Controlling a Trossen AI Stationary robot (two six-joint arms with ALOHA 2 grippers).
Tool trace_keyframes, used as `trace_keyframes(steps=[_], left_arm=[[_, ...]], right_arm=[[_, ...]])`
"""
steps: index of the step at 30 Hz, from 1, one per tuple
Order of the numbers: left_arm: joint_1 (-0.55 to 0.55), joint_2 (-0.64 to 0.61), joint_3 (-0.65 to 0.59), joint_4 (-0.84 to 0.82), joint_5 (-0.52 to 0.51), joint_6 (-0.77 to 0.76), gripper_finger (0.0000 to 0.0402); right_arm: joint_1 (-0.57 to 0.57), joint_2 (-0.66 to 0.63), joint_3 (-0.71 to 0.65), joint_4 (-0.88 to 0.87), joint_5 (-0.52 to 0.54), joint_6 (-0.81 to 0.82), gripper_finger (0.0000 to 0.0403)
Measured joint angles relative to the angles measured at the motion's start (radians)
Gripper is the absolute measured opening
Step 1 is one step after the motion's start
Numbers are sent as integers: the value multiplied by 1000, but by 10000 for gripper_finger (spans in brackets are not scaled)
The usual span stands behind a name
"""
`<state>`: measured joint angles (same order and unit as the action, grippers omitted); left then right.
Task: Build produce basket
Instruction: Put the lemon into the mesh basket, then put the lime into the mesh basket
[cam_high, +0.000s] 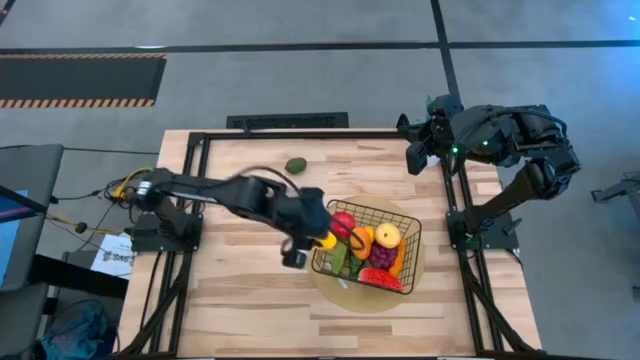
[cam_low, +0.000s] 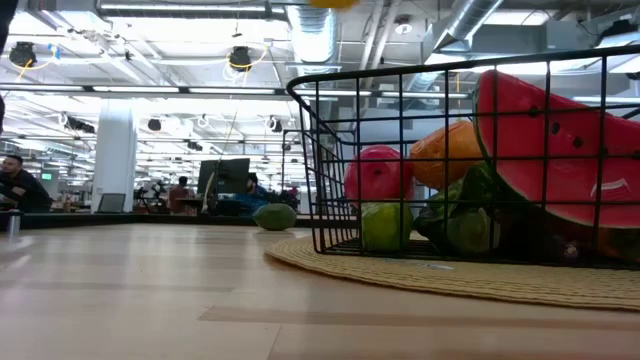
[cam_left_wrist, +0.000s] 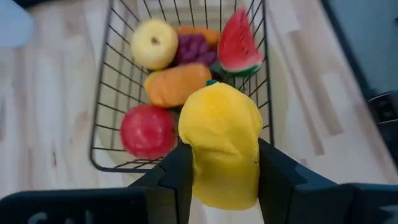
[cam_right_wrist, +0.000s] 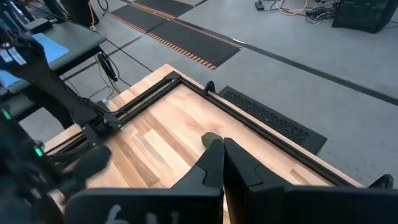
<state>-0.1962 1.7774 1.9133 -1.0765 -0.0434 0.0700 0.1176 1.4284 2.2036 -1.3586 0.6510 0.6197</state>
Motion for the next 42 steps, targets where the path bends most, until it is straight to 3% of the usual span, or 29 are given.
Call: trace_keyframes(steps=[11, 17, 26, 42], left_arm=[[-3, 215, 0, 83, -50, -14, 105], [-7, 274, -5, 57, -31, -31, 133], [-23, 307, -5, 95, -22, -13, 141], [-26, 290, 31, 127, -63, 25, 256]], right_arm=[[0, 0, 0, -6, -31, 0, 17], [11, 0, 0, -24, -53, 0, 17], [57, 0, 0, -30, -51, 0, 17], [113, 0, 0, -30, -50, 0, 17]])
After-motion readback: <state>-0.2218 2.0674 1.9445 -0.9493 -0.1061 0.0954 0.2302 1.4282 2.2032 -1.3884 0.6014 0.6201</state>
